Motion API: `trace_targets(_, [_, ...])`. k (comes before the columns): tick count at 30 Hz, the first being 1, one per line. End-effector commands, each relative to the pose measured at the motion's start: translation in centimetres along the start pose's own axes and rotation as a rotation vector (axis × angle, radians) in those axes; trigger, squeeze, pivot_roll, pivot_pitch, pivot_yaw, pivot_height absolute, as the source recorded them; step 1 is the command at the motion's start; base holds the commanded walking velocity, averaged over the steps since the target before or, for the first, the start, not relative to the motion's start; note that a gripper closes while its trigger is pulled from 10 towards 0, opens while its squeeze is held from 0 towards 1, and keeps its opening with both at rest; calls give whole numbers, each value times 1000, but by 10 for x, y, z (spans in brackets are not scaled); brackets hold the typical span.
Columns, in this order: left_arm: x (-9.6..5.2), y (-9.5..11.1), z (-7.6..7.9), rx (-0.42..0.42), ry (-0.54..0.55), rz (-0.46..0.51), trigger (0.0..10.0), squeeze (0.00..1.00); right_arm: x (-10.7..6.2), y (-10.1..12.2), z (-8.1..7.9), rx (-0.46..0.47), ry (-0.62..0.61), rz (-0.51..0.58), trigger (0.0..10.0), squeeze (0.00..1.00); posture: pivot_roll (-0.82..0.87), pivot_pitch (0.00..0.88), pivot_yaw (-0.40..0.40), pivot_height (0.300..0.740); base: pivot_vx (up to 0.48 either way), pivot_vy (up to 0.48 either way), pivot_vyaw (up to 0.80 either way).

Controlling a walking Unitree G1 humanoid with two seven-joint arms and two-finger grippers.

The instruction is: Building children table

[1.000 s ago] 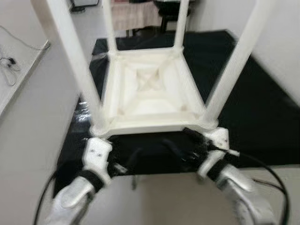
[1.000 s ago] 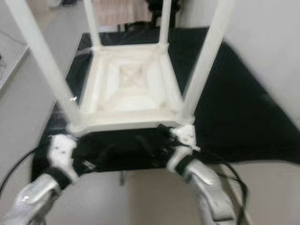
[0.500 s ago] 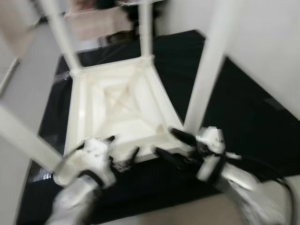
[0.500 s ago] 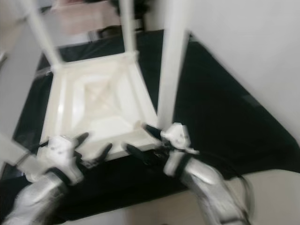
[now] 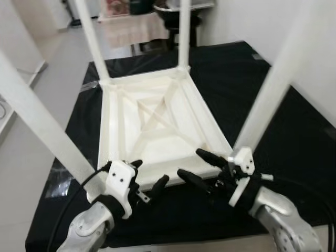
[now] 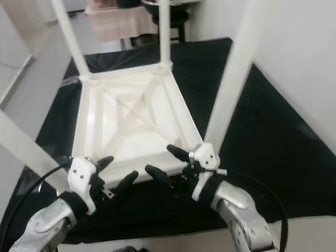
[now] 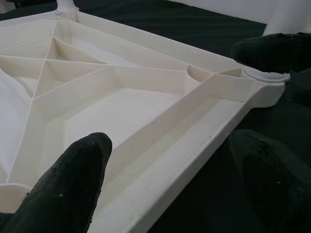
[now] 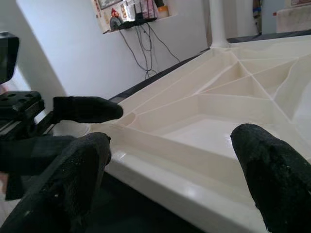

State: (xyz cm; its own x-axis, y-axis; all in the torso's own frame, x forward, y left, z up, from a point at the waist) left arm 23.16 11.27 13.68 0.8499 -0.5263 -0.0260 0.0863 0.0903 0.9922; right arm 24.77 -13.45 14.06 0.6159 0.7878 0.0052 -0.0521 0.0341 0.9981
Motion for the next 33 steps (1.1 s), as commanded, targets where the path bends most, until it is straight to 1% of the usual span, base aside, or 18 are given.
trace_targets(1, [-3, -3, 0, 3, 13, -21, 10000, 0, -1, 1, -4, 10, 35, 4, 10000, 0, 33, 119, 32, 740, 0, 0, 0])
trace_targets(3, [-5, -3, 5, -20, -15, -31, 10000, 0, -4, -1, -3, 4, 48, -10, 10000, 0, 35, 120, 34, 740, 0, 0, 0])
trace_targets(5, [-11, -2, 14, -60, -68, -50, 10000, 0, -10, -1, 0, -8, 59, -31, 10000, 0, 37, 121, 35, 740, 0, 0, 0])
trace_targets(7, [-14, -2, 18, -74, -87, -57, 10000, 0, -12, -1, 3, -13, 59, -37, 10000, 0, 37, 121, 35, 740, 0, 0, 0])
trace_targets(12, [-23, 5, 20, -111, -40, -60, 10000, 0, -16, 0, 12, -35, 46, -53, 10000, 0, 41, 123, 39, 740, 0, 0, 0])
trace_targets(13, [-27, 6, 21, -159, -7, -58, 10000, 0, -17, -1, 15, -43, 42, -62, 10000, 0, 57, 114, 40, 740, 0, 0, 0])
trace_targets(14, [-34, 5, 19, -179, 62, -68, 10000, 0, -17, -2, 18, -60, 45, -76, 10000, 0, 60, 113, 43, 740, 0, 0, 0])
trace_targets(15, [-34, 5, 19, -179, 62, -68, 10000, 0, -17, -2, 18, -60, 45, -76, 10000, 0, 60, 113, 43, 740, 0, 0, 0])
trace_targets(16, [-39, 4, 16, -188, 112, -76, 10000, 0, -17, -2, 20, -71, 49, -85, 10000, 0, 60, 113, 43, 740, 0, 0, 0])
trace_targets(17, [-39, 4, 16, -188, 112, -76, 10000, 0, -17, -2, 20, -71, 49, -85, 10000, 0, 60, 113, 43, 740, 0, 0, 0])
trace_targets(18, [-45, 3, 12, -185, 169, -85, 10000, 0, -17, -2, 22, -76, 50, -88, 10000, 0, 77, 111, 42, 740, 0, 0, 0])
trace_targets(19, [-57, 0, 5, -175, 242, -105, 10000, 0, -17, -1, 28, -91, 48, -94, 10000, 0, 90, 106, 44, 740, 0, 0, 0])
trace_targets(21, [-57, 0, 5, -175, 242, -105, 10000, 0, -17, -1, 28, -91, 48, -94, 10000, 0, 90, 106, 44, 740, 0, 0, 0])
trace_targets(24, [-92, -20, -17, -128, 460, -196, 10000, 0, -14, 2, 46, -142, 29, -109, 10000, 0, 110, 99, 42, 740, 0, 0, 0])
trace_targets(25, [-98, -23, -21, -117, 506, -204, 10000, 0, -13, 3, 50, -149, 25, -110, 10000, 0, 112, 100, 40, 740, 0, 0, 0])
trace_targets(29, [-105, -25, -27, -115, 566, -219, 10000, 0, -12, 4, 53, -162, 22, -113, 10000, 0, 120, 96, 39, 740, 0, 0, 0])
trace_targets(31, [-110, -25, -32, -73, 606, -237, 10000, 0, -11, 5, 56, -172, 21, -118, 10000, 0, 121, 97, 38, 740, 0, 0, 0])
trace_targets(33, [-112, -28, -30, -51, 600, -260, 10000, 0, -9, 5, 56, -176, 24, -118, 10000, 0, 123, 98, 42, 740, 0, 0, 0])
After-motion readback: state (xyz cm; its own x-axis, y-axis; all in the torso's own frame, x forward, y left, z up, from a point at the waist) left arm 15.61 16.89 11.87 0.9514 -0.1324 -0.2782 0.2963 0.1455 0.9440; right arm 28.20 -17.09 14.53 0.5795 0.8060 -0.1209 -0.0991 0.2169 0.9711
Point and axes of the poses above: a point about 5 cm out from each wrist's last joint towards the gripper, its own x axis pointing out of the wrist towards the gripper, its own y axis along the axis of the wrist's last joint, z = x × y, the point moved 2 cm from there along x, pointing out of the wrist towards the gripper, and after that the axes turned 9 degrees about -x, right-handed, at the moved point
